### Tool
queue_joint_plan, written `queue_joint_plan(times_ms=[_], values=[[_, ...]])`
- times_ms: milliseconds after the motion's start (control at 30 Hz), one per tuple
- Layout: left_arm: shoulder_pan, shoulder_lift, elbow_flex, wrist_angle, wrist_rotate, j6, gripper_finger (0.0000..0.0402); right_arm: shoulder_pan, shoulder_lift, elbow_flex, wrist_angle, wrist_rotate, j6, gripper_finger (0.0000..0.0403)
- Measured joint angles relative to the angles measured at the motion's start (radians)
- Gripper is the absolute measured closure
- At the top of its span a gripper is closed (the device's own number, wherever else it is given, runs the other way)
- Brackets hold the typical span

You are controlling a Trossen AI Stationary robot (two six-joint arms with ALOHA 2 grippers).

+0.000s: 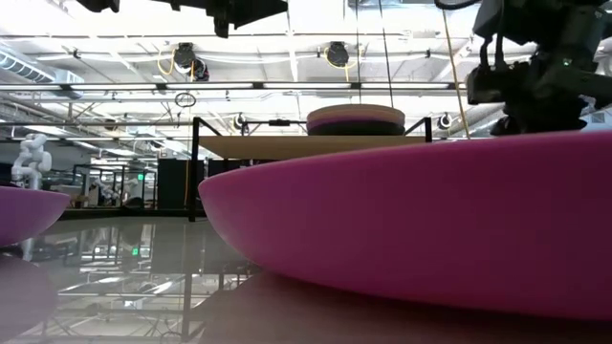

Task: Place and stack plates onto a shelf
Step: Put the top pink plate on the shelf

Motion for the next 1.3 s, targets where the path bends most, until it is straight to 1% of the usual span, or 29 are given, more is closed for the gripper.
queue_joint_plan(times_ms=[133, 267, 400, 533, 800, 900, 1067, 1300], values=[[0.0, 0.0, 0.0, 0.0, 0.0, -0.004, 0.0213, 0.014, 0.0, -0.004, 0.011, -0.042, 0.058, 0.0238], [0.0, 0.0, 0.0, 0.0, 0.0, -0.017, 0.0213, 0.052, 0.023, -0.004, 0.069, -0.043, 0.097, 0.0238], [0.0, 0.0, 0.0, 0.0, 0.0, -0.017, 0.0213, 0.11, 0.088, -0.004, 0.126, -0.044, 0.125, 0.0238], [0.0, 0.0, 0.0, -0.001, 0.0, -0.017, 0.0213, 0.153, 0.16, -0.001, 0.116, -0.044, 0.167, 0.0238], [0.0, 0.0, 0.0, -0.001, 0.0, -0.017, 0.0213, 0.171, 0.238, 0.001, 0.108, -0.041, 0.211, 0.0239], [0.0, 0.0, 0.0, -0.001, 0.0, -0.017, 0.0213, 0.171, 0.238, 0.001, 0.107, -0.043, 0.205, 0.0244], [0.0, 0.0, 0.0, -0.003, 0.0, -0.017, 0.0213, 0.171, 0.197, 0.001, 0.109, -0.044, 0.203, 0.0251], [0.0, 0.0, 0.0, -0.008, 0.0, -0.017, 0.0213, 0.171, 0.165, 0.001, 0.105, -0.047, 0.217, 0.0252]])
